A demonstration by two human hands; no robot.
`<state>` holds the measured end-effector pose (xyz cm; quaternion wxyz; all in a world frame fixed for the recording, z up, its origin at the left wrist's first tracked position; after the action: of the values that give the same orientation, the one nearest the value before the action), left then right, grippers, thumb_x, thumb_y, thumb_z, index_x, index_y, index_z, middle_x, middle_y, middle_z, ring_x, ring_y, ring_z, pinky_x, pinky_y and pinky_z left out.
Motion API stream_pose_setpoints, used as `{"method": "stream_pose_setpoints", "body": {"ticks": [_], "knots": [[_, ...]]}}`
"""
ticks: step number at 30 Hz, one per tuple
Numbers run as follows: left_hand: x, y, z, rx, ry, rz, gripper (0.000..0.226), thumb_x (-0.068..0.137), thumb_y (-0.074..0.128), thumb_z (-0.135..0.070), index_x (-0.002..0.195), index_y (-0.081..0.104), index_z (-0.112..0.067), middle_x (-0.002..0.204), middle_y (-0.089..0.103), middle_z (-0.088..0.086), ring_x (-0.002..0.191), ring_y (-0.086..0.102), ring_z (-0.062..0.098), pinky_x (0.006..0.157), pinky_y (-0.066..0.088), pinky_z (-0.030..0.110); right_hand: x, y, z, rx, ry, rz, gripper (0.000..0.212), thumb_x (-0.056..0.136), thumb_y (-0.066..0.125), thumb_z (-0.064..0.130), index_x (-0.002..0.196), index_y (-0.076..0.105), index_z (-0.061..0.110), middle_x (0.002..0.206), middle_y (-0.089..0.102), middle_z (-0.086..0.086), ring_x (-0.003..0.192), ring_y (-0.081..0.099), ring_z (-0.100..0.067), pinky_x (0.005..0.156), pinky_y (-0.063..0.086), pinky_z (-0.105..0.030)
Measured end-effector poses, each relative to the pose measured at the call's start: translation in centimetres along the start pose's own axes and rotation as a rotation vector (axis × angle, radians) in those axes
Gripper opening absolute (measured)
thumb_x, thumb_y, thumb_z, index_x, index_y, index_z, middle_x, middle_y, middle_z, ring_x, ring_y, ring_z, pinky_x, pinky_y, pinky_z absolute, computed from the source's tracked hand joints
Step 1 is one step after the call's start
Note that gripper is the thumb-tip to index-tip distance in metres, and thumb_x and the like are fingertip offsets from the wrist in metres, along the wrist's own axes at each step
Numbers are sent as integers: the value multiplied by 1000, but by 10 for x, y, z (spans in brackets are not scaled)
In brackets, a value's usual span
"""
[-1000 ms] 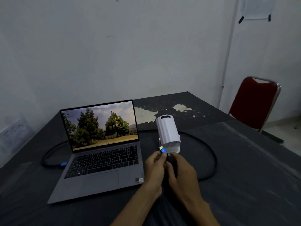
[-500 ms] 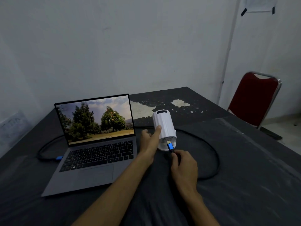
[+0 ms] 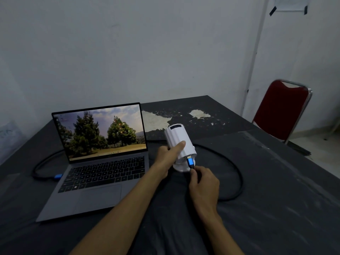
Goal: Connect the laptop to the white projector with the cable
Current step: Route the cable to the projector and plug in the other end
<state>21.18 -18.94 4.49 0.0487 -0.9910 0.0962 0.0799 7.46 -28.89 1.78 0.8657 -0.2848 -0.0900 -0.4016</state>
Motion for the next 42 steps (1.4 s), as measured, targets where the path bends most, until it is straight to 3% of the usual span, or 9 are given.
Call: {"method": "stream_pose_setpoints", "body": {"ticks": [6,11,16,22,28,32,38,42], "knots": [[-1,-3,0,39,14,18,73,79,80,-52,128,67,0,114,76,10,96,74,20,72,57,30,-2,-3,4,-27,-1,-19,17,96,62,20,101,78,18,81,66,7,72,60,-6,59,35,-10],[-2,-5,-2,77,32,39,75,78,81,-54,130,66,-1,117,75,10,95,73,17,71,56,29,-4,-5,7,-30,12,-38,18,96,61,21,103,77,18,83,65,6,71,58,-7,59,37,-20],[-3,-7,-5,124,66,64,75,80,81,-52,130,66,2,116,75,10,92,72,15,69,55,26,-6,-7,9,-34,24,-52,17,96,62,19,103,77,18,83,64,6,67,51,-3,59,32,-10],[0,-10,-10,201,74,94,75,80,80,-55,129,68,0,116,75,9,92,71,13,70,55,27,-10,-8,11,-25,22,-103,17,95,62,18,103,77,17,88,67,2,74,62,-16,65,47,-32],[2,-11,-11,205,57,140,74,81,79,-54,130,67,1,115,75,8,95,72,16,70,54,26,-10,-10,14,-115,-50,-113,15,94,65,14,101,77,15,81,64,1,63,51,-11,54,33,-20],[2,-11,-13,199,40,165,72,84,78,-49,133,64,1,111,71,6,90,68,11,67,51,24,-10,-11,13,-95,-26,-112,15,94,64,14,102,78,15,84,66,2,65,52,-9,57,30,-12],[3,-13,-12,196,38,183,74,83,79,-52,134,64,0,110,72,5,92,69,13,69,52,25,-10,-11,15,-124,-54,-116,15,94,65,14,102,77,14,83,63,3,62,50,-9,55,31,-14],[2,-13,-11,190,44,181,73,83,79,-53,133,65,-1,107,73,3,93,70,12,70,53,25,-9,-13,15,-211,-112,-107,12,93,64,15,98,75,15,81,60,1,59,53,-17,53,36,-27]]}}
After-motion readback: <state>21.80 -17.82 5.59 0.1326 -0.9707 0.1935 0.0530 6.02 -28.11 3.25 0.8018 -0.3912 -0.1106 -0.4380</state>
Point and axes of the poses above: each hand's wrist, its own x-axis towards the middle knuckle, its own y-axis out of the palm, z = x × y, the point moved 4 cm from there along x, towards the middle knuckle
